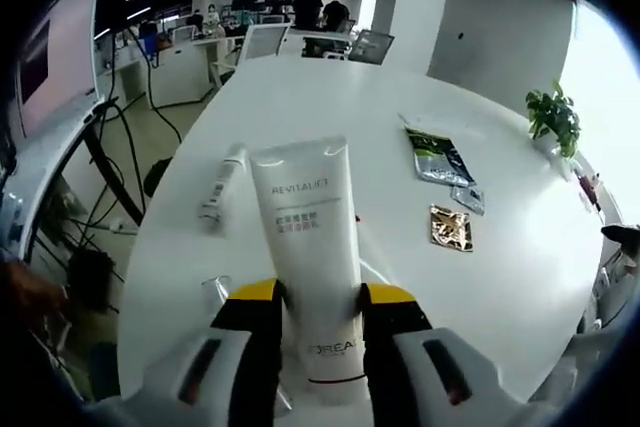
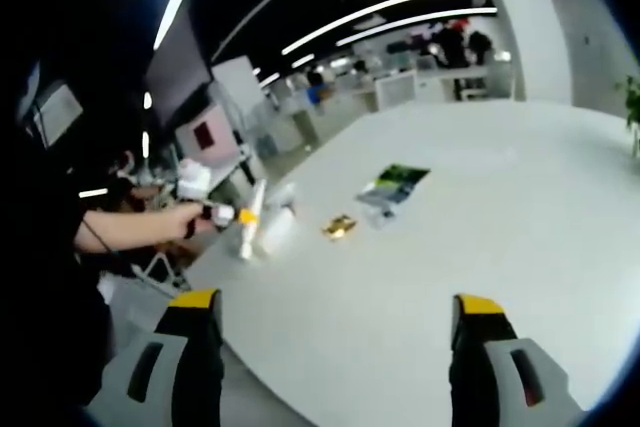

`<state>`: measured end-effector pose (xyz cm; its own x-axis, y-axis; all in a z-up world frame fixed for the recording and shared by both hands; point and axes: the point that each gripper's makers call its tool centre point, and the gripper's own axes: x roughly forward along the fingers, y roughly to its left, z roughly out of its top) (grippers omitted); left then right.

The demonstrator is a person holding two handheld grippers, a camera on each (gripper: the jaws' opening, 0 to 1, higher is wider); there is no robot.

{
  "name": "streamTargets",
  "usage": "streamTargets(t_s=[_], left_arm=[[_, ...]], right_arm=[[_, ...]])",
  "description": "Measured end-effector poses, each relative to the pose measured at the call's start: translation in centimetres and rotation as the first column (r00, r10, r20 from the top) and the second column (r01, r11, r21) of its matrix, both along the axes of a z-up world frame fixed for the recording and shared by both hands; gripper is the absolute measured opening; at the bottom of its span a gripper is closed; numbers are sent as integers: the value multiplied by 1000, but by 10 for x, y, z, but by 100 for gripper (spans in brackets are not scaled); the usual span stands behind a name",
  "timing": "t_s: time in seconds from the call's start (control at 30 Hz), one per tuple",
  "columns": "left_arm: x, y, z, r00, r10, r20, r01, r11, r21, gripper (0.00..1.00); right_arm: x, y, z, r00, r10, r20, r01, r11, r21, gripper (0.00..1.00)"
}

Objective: Arrange the skincare products in the storage area until every visible bottle or jar stands upright without overlapping.

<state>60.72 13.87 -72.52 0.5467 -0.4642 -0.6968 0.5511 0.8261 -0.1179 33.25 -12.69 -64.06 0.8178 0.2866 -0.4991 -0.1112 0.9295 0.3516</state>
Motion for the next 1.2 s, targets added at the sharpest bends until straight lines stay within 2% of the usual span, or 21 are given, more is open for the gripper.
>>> streamTargets(t_s=[0.3, 0.57, 0.73, 0.87, 1.2], left_arm=[[-2, 4, 10, 998, -2, 64, 3, 1000, -17, 25], [-12, -1, 30, 991, -44, 124, 46, 999, -16, 25], [-19, -7, 50, 985, -62, 161, 69, 997, -36, 25], [-23, -14, 63, 983, -66, 171, 82, 993, -87, 25], [-38, -31, 87, 966, -125, 228, 148, 985, -86, 25]], right_arm=[[0, 1, 3, 1000, -1, 7, 1, 1000, 8, 97], [5, 11, 4, 1000, 15, 14, -16, 1000, 23, 97], [12, 23, 8, 999, 33, 28, -34, 999, 42, 96], [19, 33, 18, 997, 4, 82, -16, 989, 147, 96], [17, 33, 23, 996, -18, 91, 3, 986, 167, 96]])
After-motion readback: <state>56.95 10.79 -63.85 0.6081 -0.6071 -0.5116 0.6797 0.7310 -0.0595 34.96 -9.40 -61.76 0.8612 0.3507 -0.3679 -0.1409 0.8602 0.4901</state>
